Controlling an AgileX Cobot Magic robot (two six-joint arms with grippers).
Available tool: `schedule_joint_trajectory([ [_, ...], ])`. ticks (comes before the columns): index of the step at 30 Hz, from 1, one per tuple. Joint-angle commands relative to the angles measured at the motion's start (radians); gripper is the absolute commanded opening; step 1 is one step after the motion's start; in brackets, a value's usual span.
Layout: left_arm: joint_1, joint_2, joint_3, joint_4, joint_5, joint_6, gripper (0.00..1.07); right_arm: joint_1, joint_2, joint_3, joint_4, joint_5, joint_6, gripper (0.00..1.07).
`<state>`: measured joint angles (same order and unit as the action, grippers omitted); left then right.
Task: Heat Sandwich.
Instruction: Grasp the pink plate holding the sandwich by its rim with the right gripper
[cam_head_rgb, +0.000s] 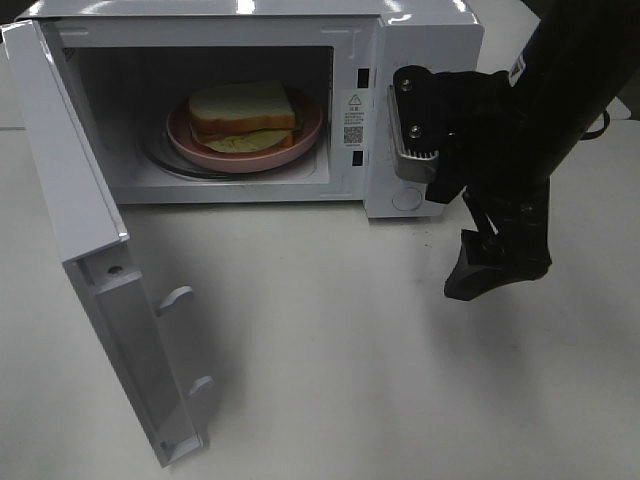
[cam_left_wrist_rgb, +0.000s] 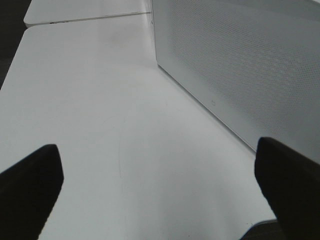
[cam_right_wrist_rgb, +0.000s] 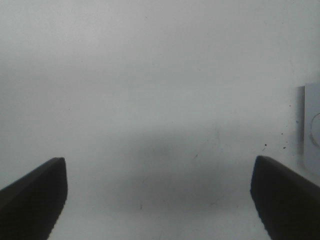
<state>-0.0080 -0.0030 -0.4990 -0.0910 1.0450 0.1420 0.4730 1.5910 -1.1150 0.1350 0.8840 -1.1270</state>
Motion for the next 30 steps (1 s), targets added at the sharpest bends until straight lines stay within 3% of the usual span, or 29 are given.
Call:
schedule_joint_trajectory([
  [1, 0.003, -0.024, 0.0, -0.004, -0.006, -0.001, 1.03, 0.017, -0.006, -0.003, -0.016, -0.028, -0.001, 0.95],
  [15, 0.003, -0.024, 0.0, -0.004, -0.006, -0.001, 1.03, 0.084, 0.002, -0.006, -0.081, -0.227, -0.137, 0.94],
  [30, 0.003, -0.024, 0.0, -0.004, -0.006, -0.001, 1.03, 0.124, 0.176, -0.203, -0.106, -0.251, -0.183, 0.92],
])
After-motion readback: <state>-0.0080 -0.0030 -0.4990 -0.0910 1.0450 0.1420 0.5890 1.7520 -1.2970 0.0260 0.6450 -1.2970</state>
